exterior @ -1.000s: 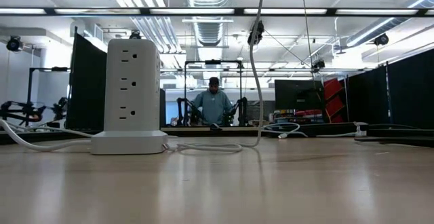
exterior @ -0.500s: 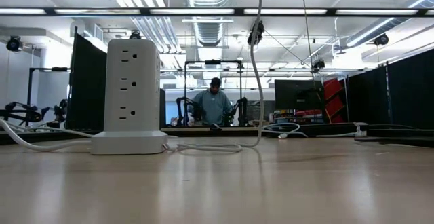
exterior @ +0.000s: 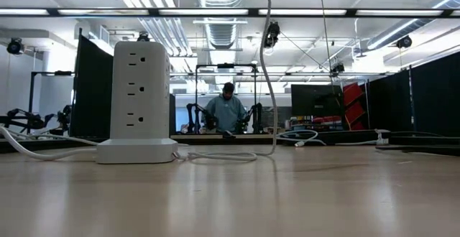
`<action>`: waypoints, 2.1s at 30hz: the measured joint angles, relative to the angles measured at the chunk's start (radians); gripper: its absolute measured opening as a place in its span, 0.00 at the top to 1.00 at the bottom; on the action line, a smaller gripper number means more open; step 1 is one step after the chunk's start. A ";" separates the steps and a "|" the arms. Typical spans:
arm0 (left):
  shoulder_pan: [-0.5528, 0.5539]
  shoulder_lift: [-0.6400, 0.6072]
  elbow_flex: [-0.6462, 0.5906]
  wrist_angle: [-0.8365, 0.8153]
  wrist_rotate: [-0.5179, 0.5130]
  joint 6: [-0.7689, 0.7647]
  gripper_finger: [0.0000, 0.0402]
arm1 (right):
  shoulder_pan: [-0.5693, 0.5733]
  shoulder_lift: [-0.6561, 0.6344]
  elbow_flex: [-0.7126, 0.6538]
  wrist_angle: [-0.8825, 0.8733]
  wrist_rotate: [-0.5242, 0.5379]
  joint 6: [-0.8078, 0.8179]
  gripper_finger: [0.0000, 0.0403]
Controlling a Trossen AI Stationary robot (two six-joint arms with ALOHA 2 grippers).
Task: Insert USB
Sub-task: Insert the bottom white charger cable into the bottom white outlet extension
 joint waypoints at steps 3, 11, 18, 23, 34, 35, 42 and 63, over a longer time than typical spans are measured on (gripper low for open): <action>0.042 -0.031 0.000 -0.020 0.005 -0.202 0.90 | 0.024 -0.018 0.000 -0.024 0.085 -0.142 0.56; 0.204 -0.109 0.000 -0.069 0.256 -0.667 0.90 | 0.134 -0.008 0.000 0.017 0.505 -0.478 0.55; 0.297 -0.113 0.000 -0.079 0.474 -0.915 0.91 | 0.219 0.017 0.000 0.163 0.590 -0.684 0.55; 0.319 -0.113 0.000 -0.068 0.488 -0.972 0.91 | 0.238 0.044 0.000 0.183 0.614 -0.689 0.55; 0.319 -0.118 0.000 -0.019 0.502 -1.035 0.91 | 0.250 0.087 0.000 0.251 0.669 -0.704 0.56; 0.319 -0.118 0.000 -0.020 0.502 -1.041 0.91 | 0.253 0.087 0.000 0.269 0.667 -0.704 0.57; 0.318 -0.118 0.000 -0.020 0.501 -1.052 0.91 | 0.256 0.087 0.000 0.291 0.666 -0.703 0.63; 0.318 -0.118 0.000 -0.026 0.496 -1.048 0.91 | 0.262 0.087 0.000 0.285 0.704 -0.716 0.96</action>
